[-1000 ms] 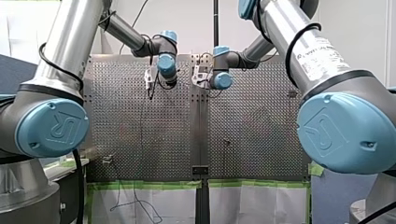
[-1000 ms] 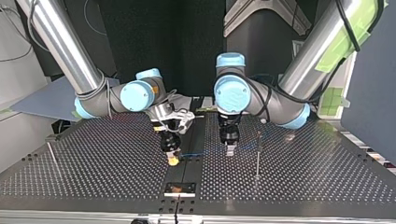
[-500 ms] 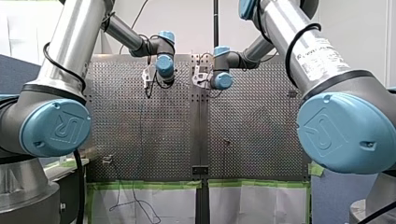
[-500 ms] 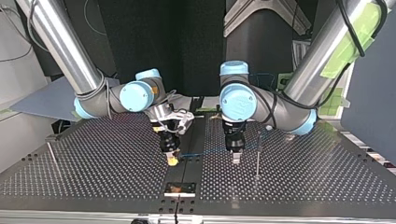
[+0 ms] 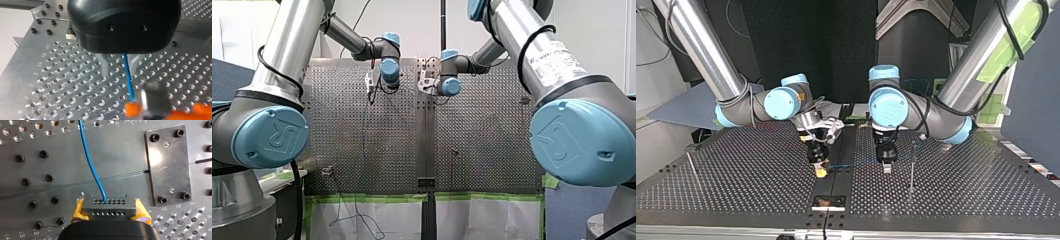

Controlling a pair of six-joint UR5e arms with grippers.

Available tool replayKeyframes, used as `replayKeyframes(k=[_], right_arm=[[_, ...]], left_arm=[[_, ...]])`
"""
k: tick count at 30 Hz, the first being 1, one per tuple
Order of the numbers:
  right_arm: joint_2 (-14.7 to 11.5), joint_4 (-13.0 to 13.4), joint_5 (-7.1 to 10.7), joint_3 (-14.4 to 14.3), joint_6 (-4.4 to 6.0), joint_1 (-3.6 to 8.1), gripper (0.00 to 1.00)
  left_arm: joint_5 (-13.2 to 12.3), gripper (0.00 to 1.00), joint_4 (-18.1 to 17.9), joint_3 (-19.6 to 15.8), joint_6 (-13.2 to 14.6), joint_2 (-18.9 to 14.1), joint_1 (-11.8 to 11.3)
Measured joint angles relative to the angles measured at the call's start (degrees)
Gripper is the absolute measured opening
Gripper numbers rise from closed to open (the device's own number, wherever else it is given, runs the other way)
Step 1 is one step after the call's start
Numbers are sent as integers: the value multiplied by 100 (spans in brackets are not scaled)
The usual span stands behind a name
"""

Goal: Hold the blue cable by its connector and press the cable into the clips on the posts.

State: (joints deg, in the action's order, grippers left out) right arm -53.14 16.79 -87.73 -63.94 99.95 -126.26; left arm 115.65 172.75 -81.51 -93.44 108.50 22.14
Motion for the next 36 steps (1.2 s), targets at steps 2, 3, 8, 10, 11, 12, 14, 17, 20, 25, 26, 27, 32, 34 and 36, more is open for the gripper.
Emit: replayKeyframes(k=[2,3,8,10,11,12,14,17,20,25,26,27,32,34,36], right_arm=[[0,-3,0,0,0,0,0],[0,-4,1,0,0,0,0],[0,-8,7,0,0,0,0],[0,-7,8,0,0,0,0],[0,-9,8,0,0,0,0],[0,-11,8,0,0,0,0],[0,-16,9,-2,0,1,0],[0,-22,9,-30,-3,14,0],[-3,-18,-6,-125,-7,43,0],[-8,-1,-78,-356,-34,131,0],[-9,5,-88,-403,-41,145,0],[-11,11,-96,-449,-49,159,0],[-21,116,-117,-725,-95,252,0],[-43,197,-118,-832,-106,292,0],[-64,274,-117,-920,-109,322,0]], left_arm=[[19,0,1,1,1,0,11],[21,0,4,0,2,-1,14],[30,0,14,-1,6,-1,31],[37,0,8,0,5,-1,35],[40,0,3,0,4,-1,36],[43,0,-5,-1,4,-1,37],[46,0,-59,-2,1,-1,44],[48,0,-184,-2,-35,1,59],[46,0,-333,-3,-101,4,88],[57,0,-606,-3,-193,50,178],[69,0,-657,-3,-201,80,200],[81,0,-711,-3,-208,115,223],[119,0,-1008,-3,-275,386,364],[125,0,-1070,-3,-319,490,420],[130,0,-1100,-3,-345,584,476]])
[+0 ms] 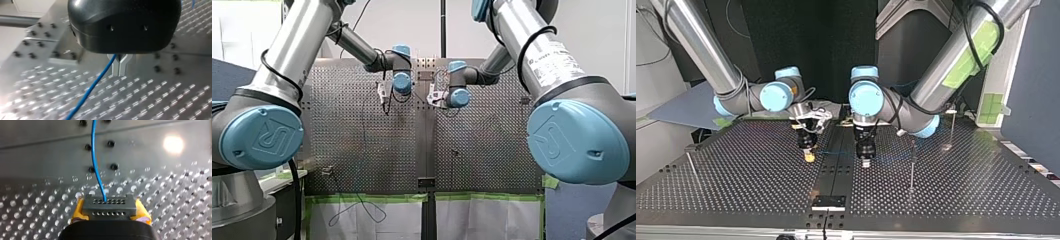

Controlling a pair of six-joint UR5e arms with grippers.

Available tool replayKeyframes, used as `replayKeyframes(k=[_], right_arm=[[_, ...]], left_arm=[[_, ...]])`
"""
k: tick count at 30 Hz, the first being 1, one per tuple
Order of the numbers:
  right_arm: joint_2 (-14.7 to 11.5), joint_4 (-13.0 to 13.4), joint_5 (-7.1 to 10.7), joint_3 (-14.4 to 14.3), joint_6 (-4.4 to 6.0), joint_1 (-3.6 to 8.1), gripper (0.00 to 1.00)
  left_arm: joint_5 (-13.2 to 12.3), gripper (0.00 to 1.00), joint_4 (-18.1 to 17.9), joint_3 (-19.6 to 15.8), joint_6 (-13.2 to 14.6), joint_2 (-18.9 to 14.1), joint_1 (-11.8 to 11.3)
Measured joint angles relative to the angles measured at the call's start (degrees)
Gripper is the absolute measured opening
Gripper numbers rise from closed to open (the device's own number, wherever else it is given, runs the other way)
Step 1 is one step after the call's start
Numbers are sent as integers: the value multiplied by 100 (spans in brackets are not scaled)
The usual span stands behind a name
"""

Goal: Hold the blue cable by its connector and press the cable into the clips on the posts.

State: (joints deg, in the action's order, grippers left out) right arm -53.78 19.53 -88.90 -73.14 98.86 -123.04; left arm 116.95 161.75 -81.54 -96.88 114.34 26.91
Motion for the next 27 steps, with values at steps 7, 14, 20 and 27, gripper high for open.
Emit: replayKeyframes(k=[7,14,20,27], right_arm=[[-30,345,-5,-361,-12,124,0],[-59,733,17,-753,-14,237,0],[-134,954,9,-1102,-83,310,0],[-316,1252,-5,-1505,-24,391,0]], left_arm=[[116,0,-67,-5,-63,184,237],[138,0,-33,-8,-30,504,427],[203,0,-128,-9,-8,777,626],[476,0,-350,-9,-194,832,968]])
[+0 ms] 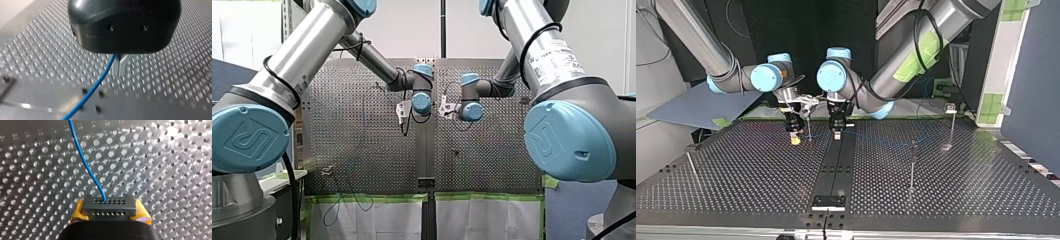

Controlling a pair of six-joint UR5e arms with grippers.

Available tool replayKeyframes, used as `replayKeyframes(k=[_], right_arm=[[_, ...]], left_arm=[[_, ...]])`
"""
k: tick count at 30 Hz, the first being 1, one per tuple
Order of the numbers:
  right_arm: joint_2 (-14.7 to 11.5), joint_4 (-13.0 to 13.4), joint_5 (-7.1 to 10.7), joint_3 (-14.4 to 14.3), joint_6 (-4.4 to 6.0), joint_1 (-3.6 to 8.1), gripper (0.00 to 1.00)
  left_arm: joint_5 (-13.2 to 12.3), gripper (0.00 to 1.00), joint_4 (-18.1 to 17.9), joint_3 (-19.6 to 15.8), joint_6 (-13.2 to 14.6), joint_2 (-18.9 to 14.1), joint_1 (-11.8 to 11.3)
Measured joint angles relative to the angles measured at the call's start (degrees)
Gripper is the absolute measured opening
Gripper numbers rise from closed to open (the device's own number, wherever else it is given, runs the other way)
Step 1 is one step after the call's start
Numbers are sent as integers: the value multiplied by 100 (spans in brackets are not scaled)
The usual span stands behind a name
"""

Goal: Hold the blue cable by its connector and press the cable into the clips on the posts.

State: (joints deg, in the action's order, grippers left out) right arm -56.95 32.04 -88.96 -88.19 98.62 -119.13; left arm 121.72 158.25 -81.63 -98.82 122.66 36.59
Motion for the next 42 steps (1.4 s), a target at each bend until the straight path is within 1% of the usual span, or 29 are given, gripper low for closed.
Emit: replayKeyframes(k=[4,7,11,13,15,17,19,21,27,31,37,42], right_arm=[[-17,222,-27,-246,26,36,0],[-17,387,-64,-427,45,77,0],[-16,634,-95,-681,129,168,0],[-16,773,-104,-819,146,228,0],[-14,894,-123,-939,137,277,0],[-10,1028,-164,-1079,101,328,0],[-8,1118,-204,-1196,55,367,0],[-3,1173,-231,-1285,32,397,0],[28,1443,-280,-1600,32,476,0],[180,1581,-352,-1831,11,498,0],[516,1709,-376,-2187,-16,507,0],[627,1800,-382,-2319,-54,513,0]], left_arm=[[151,0,-181,0,-99,18,233],[217,0,-314,-3,-130,101,397],[253,0,-413,-4,-155,295,523],[262,0,-486,-2,-163,417,558],[265,0,-564,-4,-171,519,581],[268,0,-650,-4,-188,636,609],[272,0,-717,-3,-207,734,638],[275,0,-749,-2,-216,783,656],[359,0,-802,-4,-230,918,689],[370,0,-916,-3,-224,1118,704],[368,0,-1097,-4,-220,1361,722],[374,0,-1211,-3,-216,1491,735]])
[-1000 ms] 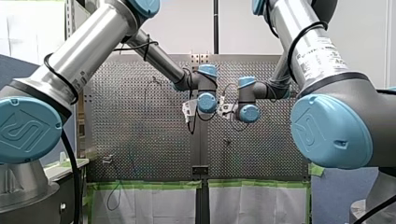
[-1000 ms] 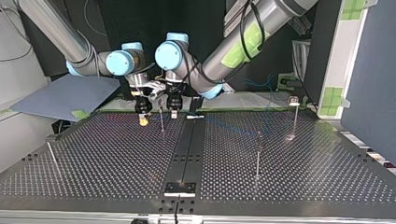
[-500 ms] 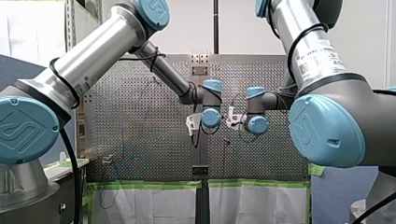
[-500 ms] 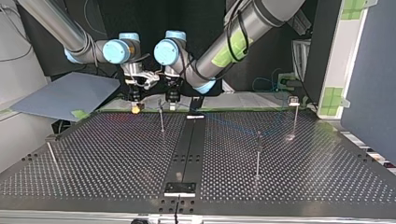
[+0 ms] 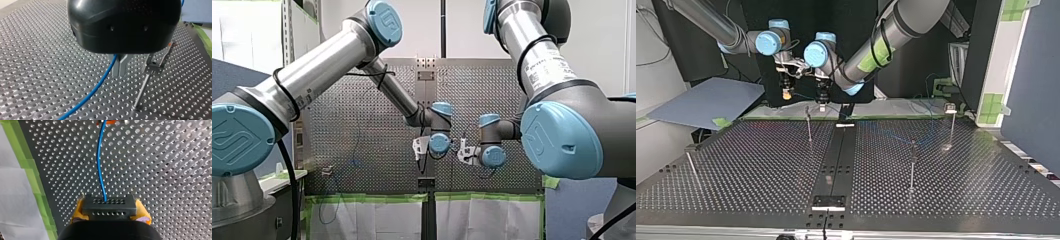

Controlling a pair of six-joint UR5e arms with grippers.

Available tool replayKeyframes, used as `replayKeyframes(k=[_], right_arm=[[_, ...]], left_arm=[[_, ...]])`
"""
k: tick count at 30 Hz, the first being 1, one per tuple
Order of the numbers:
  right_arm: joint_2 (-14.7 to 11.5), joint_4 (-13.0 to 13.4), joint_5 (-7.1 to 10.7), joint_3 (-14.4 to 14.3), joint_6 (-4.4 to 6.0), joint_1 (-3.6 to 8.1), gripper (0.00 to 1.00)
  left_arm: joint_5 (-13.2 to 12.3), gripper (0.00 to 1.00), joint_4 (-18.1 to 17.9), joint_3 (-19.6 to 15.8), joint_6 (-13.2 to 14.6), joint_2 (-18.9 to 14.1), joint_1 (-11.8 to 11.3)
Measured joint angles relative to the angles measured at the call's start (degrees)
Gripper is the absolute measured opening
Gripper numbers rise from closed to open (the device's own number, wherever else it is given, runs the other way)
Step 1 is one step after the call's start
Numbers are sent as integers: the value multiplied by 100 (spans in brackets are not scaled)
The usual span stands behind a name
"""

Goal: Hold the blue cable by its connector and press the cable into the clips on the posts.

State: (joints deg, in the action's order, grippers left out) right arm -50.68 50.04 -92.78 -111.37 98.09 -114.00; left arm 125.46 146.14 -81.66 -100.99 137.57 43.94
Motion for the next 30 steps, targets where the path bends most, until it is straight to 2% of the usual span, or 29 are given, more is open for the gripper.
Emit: replayKeyframes(k=[6,11,13,18,24,30], right_arm=[[22,249,-9,-18,-117,37,0],[33,549,12,-18,-158,117,0],[48,629,54,-9,-205,148,0],[161,667,199,56,-302,198,0],[266,676,267,111,-308,277,0],[296,628,448,239,-323,359,0]], left_arm=[[10,0,-157,0,49,60,8],[-55,0,-249,2,190,267,-3],[-95,0,-330,2,236,339,-11],[-241,0,-435,2,341,449,-21],[-327,0,-461,2,369,538,-13],[-379,0,-353,3,363,646,-21]])
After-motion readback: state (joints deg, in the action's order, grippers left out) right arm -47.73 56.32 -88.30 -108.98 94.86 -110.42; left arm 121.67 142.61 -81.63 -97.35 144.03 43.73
